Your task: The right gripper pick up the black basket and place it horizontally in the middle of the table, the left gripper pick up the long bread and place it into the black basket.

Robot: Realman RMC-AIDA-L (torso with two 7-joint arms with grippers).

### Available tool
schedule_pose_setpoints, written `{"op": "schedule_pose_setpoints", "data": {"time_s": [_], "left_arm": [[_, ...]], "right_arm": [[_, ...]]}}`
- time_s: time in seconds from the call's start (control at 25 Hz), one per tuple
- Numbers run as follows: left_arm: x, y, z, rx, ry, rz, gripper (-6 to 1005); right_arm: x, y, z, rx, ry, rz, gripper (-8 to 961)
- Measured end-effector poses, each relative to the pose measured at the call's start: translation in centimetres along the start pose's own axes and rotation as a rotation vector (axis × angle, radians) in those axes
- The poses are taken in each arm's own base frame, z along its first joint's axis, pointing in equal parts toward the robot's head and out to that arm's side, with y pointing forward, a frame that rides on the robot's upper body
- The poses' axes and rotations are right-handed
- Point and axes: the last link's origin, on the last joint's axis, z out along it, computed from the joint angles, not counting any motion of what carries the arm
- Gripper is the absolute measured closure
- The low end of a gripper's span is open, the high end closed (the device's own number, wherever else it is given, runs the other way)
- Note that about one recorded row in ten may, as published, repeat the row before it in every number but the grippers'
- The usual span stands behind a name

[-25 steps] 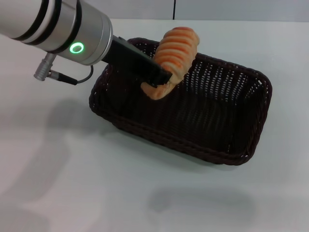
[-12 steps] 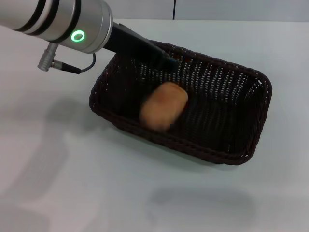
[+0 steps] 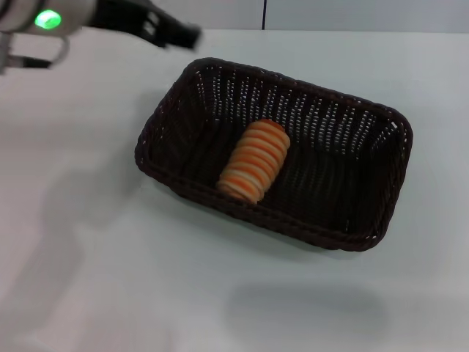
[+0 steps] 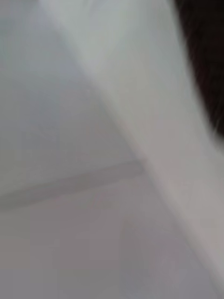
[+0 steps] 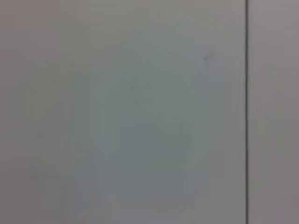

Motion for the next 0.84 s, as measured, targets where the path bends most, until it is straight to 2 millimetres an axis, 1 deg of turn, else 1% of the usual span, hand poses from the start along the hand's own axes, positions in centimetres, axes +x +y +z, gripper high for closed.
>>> {"op": "schedule_pose_setpoints", "data": {"time_s": [0.04, 0.12, 0.16, 0.2, 0.24, 0.28, 0.44, 0.48, 0.52, 0.56, 0.68, 0.72, 0.76, 0.8, 0.84], "left_arm": [[-0.3, -0.9, -0.4, 0.05, 0.021, -0.011, 324], [-1.0, -2.6, -1.0, 0.121, 0.06, -0.052, 221], [-1.7, -3.8, -1.4, 0.158, 0.07, -0.087, 170], [-2.2, -4.8, -1.7, 0.187, 0.081, -0.114, 170], [-3.4, -6.4, -2.4, 0.247, 0.106, -0.158, 170], [-3.4, -6.4, -2.4, 0.247, 0.106, -0.158, 170], [-6.4, -9.8, -4.7, 0.421, 0.269, -0.227, 170], [-6.4, -9.8, -4.7, 0.421, 0.269, -0.227, 170], [-7.4, -10.5, -5.6, 0.477, 0.327, -0.237, 170], [-8.8, -11.1, -6.7, 0.54, 0.379, -0.245, 170], [-8.8, -11.1, -6.7, 0.54, 0.379, -0.245, 170], [-9.8, -11.4, -7.4, 0.579, 0.401, -0.242, 170], [-12.2, -11.3, -8.3, 0.656, 0.455, -0.212, 170], [-12.7, -11.1, -8.3, 0.665, 0.463, -0.211, 170], [-13.5, -10.8, -8.3, 0.683, 0.489, -0.205, 170]], "right_arm": [[-0.1, 0.2, 0.2, -0.021, 0.01, 0.002, 621], [-0.3, 0.3, 0.3, -0.035, 0.015, 0.004, 621], [-0.4, 0.4, 0.3, -0.045, 0.02, 0.004, 621], [-0.6, 0.6, 0.3, -0.058, 0.023, 0.005, 621], [-0.8, 0.7, 0.3, -0.066, 0.025, 0.006, 621], [-1.0, 0.7, 0.2, -0.069, 0.022, 0.006, 621], [-1.4, 0.3, -0.7, -0.055, 0.016, -0.009, 621], [-1.4, 0.3, -0.7, -0.055, 0.016, -0.009, 621], [-1.3, 0.3, -0.8, -0.056, 0.018, -0.012, 621], [-1.2, 0.3, -0.8, -0.056, 0.025, -0.02, 621], [-0.9, 0.3, -0.9, -0.056, 0.032, -0.038, 621], [-0.7, 0.5, -1.0, -0.059, 0.039, -0.063, 621], [-0.6, 0.7, -1.0, -0.063, 0.04, -0.089, 620], [-0.4, 1.1, -1.1, -0.069, 0.04, -0.119, 620], [-0.2, 2.0, -1.3, -0.077, 0.027, -0.181, 620]]}}
